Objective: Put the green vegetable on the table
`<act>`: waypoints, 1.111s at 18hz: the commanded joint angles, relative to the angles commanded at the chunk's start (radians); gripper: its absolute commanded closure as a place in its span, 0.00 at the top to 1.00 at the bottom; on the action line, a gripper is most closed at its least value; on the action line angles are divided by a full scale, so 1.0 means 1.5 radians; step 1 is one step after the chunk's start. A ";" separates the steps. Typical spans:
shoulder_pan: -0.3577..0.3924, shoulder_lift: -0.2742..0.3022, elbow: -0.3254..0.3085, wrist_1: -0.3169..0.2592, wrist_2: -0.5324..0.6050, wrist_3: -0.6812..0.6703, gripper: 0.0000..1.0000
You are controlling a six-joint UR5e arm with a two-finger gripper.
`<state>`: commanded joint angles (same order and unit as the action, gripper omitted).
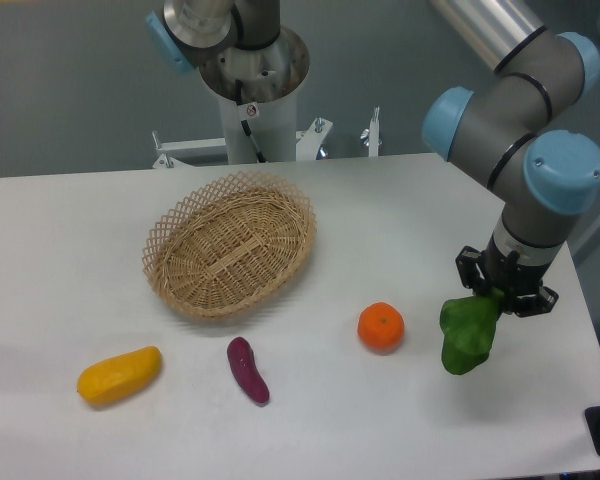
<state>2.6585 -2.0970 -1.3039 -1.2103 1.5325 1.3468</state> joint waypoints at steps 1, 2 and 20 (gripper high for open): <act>-0.005 0.000 0.000 0.000 -0.002 -0.001 0.23; -0.015 0.000 0.001 0.001 -0.002 -0.005 0.23; -0.164 -0.043 -0.052 0.165 0.031 -0.344 0.23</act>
<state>2.4130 -2.1614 -1.3820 -0.9634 1.5783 0.8315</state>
